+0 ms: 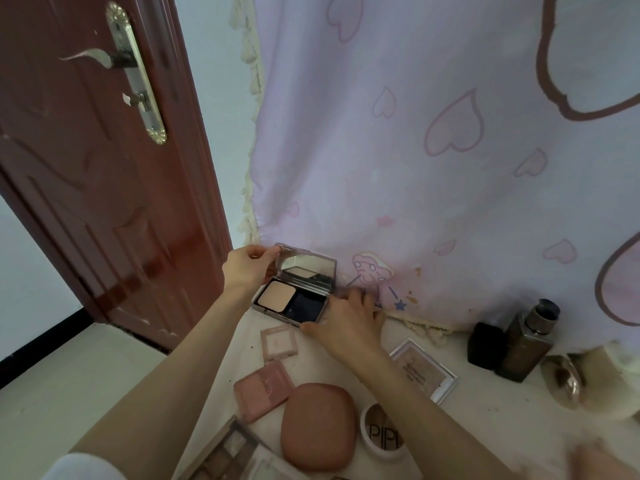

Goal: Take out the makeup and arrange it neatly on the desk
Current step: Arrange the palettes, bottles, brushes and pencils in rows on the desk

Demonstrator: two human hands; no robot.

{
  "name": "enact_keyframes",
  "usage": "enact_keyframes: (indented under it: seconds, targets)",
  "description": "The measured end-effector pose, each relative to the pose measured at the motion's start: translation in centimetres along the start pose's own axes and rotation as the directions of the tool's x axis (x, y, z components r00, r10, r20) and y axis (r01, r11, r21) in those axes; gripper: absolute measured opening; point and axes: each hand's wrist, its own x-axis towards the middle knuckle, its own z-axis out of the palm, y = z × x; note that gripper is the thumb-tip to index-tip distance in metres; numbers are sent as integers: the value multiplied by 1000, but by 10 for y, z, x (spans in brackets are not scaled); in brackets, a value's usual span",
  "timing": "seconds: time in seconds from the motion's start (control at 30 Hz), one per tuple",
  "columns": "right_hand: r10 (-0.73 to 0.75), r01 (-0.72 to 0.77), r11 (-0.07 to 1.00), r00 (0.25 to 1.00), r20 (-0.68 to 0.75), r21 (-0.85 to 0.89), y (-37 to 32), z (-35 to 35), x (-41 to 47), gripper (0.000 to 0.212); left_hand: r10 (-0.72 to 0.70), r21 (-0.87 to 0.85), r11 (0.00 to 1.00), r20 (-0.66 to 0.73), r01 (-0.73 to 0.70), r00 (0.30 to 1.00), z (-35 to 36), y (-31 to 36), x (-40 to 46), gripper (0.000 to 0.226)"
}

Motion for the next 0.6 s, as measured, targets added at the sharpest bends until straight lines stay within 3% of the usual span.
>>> enact_keyframes:
  seconds: [0.43, 0.53, 0.6]
  targets:
    - [-64, 70, 990, 997, 46, -127, 2, 6, -3, 65, -66, 58, 996, 56, 62, 996, -12, -6, -4, 24]
    - [-99, 107, 988, 992, 76, -107, 4, -2, -5, 58, -71, 124, 991, 155, 51, 985, -18, -9, -8, 23]
    - [-140, 141, 990, 987, 77, -12, 6, -12, -10, 45, -45, 216, 976, 213, -2, 976, -25, -7, -18, 34]
